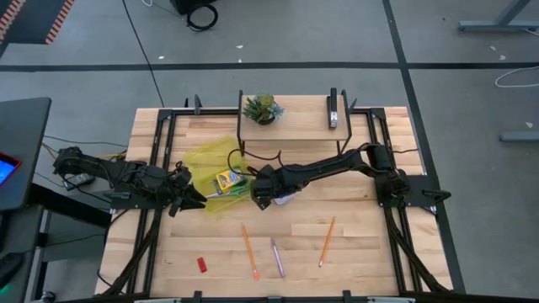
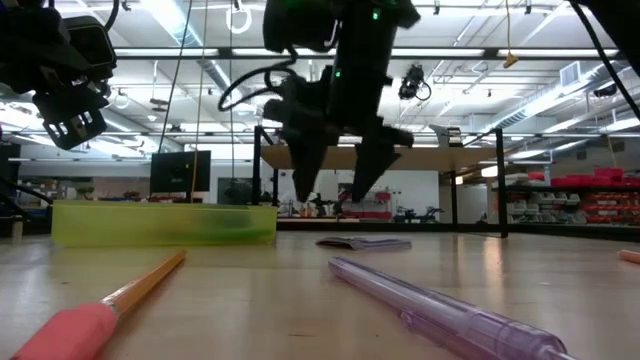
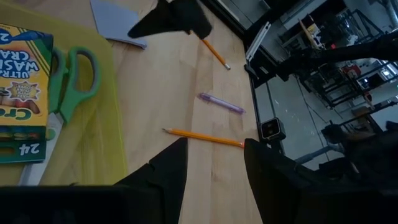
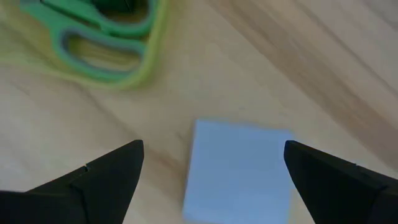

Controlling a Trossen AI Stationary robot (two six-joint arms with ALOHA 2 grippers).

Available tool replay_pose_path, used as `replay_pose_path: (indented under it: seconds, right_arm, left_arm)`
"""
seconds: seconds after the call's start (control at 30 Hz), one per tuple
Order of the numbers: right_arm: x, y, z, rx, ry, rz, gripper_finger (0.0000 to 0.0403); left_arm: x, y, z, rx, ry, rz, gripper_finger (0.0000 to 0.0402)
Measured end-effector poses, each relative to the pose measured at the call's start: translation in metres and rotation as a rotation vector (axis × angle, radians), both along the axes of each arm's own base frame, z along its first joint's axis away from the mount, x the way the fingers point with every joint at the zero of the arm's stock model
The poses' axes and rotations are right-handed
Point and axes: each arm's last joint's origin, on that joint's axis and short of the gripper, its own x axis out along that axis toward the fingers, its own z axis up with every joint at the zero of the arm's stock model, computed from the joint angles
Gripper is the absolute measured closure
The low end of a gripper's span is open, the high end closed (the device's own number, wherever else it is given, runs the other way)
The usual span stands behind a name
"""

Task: Pack school essentials
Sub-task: Put the purple sticky notes into the yellow supply box

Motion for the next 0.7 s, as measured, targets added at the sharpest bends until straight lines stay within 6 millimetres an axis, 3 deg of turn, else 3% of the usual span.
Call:
replay_pose_path:
  seconds: [0.43,0.7]
  right_arm:
    - [-0.004,-0.010,-0.011,0.116,0.030,-0.035,0.0003]
    - [-0.009,-0.030,-0.012,0.200,0.098,-0.051,0.0003]
  left_arm:
    - [0.000,0.000,0.000,-0.002,0.001,0.001,0.0235]
    - [0.000,0.000,0.000,-0.003,0.000,0.001,0.0234]
